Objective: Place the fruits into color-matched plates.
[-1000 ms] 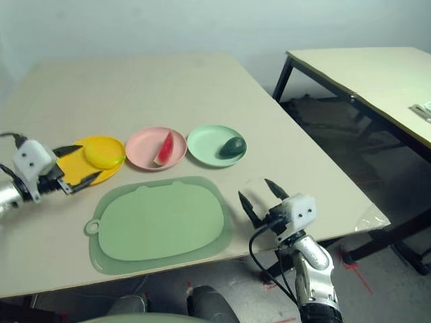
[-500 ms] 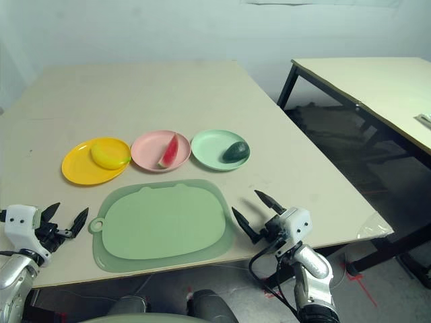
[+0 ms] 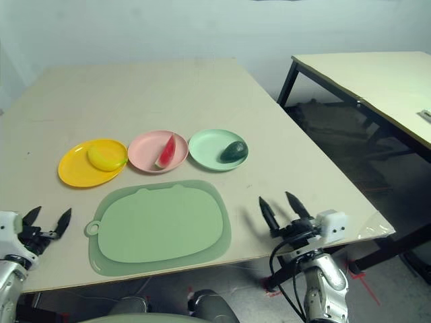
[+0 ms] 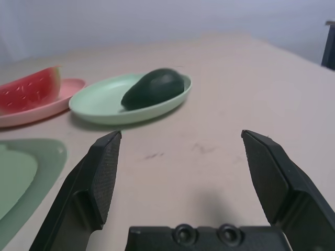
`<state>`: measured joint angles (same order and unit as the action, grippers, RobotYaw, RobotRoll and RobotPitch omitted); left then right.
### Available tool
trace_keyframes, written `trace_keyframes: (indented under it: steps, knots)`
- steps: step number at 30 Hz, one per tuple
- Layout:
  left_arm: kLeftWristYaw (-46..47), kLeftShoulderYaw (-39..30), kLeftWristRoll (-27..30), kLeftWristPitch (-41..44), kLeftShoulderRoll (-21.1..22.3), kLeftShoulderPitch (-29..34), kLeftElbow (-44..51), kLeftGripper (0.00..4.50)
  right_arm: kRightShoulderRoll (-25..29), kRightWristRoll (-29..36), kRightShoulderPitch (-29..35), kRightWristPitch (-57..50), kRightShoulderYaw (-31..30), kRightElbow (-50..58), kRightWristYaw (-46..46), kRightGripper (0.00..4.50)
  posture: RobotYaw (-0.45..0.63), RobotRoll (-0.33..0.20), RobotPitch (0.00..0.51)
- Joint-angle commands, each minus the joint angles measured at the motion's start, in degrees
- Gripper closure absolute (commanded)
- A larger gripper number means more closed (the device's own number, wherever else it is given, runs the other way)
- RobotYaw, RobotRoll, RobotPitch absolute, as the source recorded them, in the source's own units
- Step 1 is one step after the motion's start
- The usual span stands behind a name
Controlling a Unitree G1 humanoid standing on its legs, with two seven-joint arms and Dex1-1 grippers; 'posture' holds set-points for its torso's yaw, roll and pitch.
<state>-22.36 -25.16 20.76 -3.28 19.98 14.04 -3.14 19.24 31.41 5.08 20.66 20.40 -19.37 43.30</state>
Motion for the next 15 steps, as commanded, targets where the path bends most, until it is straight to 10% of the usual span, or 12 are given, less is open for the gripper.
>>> trace_keyframes:
  steps: [1, 15]
  knots:
    - [1.0, -1.7, 3.2, 1.6, -0.6, -1.2, 3.2, 0.01, 0.3, -0.5, -1.2, -0.8, 0.5, -0.4, -0.1, 0.00, 0.09, 0.000, 0.000]
    - [0.6, -3.3, 3.5, 3.7, 1.6, -1.4, 2.3, 0.01, 2.5, -2.1, -4.3, 1.0, 2.1, -7.6, 1.2, 0.00, 0.09, 0.000, 0.000]
